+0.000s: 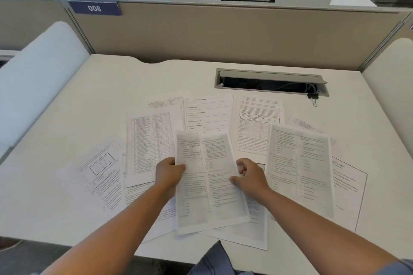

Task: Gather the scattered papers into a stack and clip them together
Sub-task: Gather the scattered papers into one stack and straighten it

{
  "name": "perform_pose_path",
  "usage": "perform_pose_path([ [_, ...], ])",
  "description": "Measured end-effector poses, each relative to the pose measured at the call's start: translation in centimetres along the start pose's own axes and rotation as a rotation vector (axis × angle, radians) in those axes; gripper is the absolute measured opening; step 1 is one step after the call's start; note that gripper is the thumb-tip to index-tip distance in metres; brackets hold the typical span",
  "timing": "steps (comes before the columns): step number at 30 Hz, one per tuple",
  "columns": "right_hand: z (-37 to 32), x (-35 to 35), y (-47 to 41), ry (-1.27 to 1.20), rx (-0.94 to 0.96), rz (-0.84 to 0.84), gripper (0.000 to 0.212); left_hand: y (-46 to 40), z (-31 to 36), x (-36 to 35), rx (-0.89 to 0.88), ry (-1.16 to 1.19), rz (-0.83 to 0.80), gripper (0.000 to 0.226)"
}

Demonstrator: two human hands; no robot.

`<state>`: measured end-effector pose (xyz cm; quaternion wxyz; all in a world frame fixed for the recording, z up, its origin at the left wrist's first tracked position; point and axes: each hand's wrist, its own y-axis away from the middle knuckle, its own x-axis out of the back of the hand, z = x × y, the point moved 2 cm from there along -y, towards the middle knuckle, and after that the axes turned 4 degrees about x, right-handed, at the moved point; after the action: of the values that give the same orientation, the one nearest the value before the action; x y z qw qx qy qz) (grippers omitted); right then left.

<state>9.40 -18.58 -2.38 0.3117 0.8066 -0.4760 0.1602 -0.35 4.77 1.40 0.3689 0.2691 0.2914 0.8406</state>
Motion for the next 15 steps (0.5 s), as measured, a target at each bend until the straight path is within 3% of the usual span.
perform_pose_path([
  [2, -0.1, 0.2, -0.1, -0.078, -0.042, 0.006, 0.038, 0.1, 0.2, 0.0, -0.04, -0.018, -0.029, 0.009],
  [7, -0.6, 0.9, -0.2, -0.387, -0.112, 0.115, 0.051, -0.2, 0.3, 0.0, -0.069, 0.122, -0.128, 0.01],
  [10, -1.0, 1.0, -0.3, -0.485, -0.127, 0.09, 0.057, -0.7, 0.4, -0.2, -0.018, 0.24, -0.172, 0.013],
  [14, -1.6, 1.7, -0.6, -0.504, -0.075, 0.052, 0.014, -1.3, 1.3, -1.2, 0.003, 0.249, -0.177, 0.015],
  [15, -1.7, 2.1, -0.7, -0.486, -0.073, 0.068, 0.012, -1.4, 1.7, -1.5, -0.009, 0.23, -0.173, 0.015],
])
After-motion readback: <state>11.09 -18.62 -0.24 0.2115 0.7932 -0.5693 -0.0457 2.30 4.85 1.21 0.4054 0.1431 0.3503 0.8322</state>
